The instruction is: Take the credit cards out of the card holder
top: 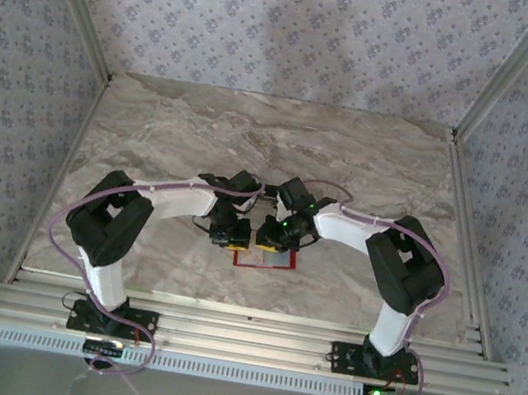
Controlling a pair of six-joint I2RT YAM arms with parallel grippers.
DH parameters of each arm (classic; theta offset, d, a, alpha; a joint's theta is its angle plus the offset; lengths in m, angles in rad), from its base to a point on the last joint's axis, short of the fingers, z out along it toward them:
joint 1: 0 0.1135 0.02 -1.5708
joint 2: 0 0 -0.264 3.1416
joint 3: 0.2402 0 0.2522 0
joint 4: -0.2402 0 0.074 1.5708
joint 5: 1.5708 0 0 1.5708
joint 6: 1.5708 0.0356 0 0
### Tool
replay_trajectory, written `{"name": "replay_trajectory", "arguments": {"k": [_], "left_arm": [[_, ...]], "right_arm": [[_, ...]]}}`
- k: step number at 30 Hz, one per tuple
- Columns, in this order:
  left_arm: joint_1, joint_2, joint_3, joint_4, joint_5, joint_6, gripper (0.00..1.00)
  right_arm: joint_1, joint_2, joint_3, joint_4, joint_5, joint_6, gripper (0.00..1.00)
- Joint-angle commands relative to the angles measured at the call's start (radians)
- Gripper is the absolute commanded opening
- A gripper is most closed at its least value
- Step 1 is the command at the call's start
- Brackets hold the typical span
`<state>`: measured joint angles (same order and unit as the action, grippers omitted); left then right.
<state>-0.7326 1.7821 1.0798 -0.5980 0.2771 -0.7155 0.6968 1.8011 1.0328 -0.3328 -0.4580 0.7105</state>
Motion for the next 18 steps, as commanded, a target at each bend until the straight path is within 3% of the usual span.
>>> {"name": "replay_trajectory", "arguments": {"k": [1, 11, 18], "left_arm": [[0.006, 0.001, -0.026, -0.025, -0.020, 0.016, 0.20], [0.007, -0.003, -0.025, -0.034, -0.024, 0.013, 0.20], [0.008, -0.009, -0.023, -0.035, -0.027, 0.014, 0.20]], "right_arm": [[0.009, 0.020, 0.027, -0.065, 0.053, -0.029, 0.20], [0.019, 0.009, 0.042, -0.127, 0.126, -0.060, 0.20], [0.023, -0.013, 0.037, -0.097, 0.095, -0.044, 0.20]]}}
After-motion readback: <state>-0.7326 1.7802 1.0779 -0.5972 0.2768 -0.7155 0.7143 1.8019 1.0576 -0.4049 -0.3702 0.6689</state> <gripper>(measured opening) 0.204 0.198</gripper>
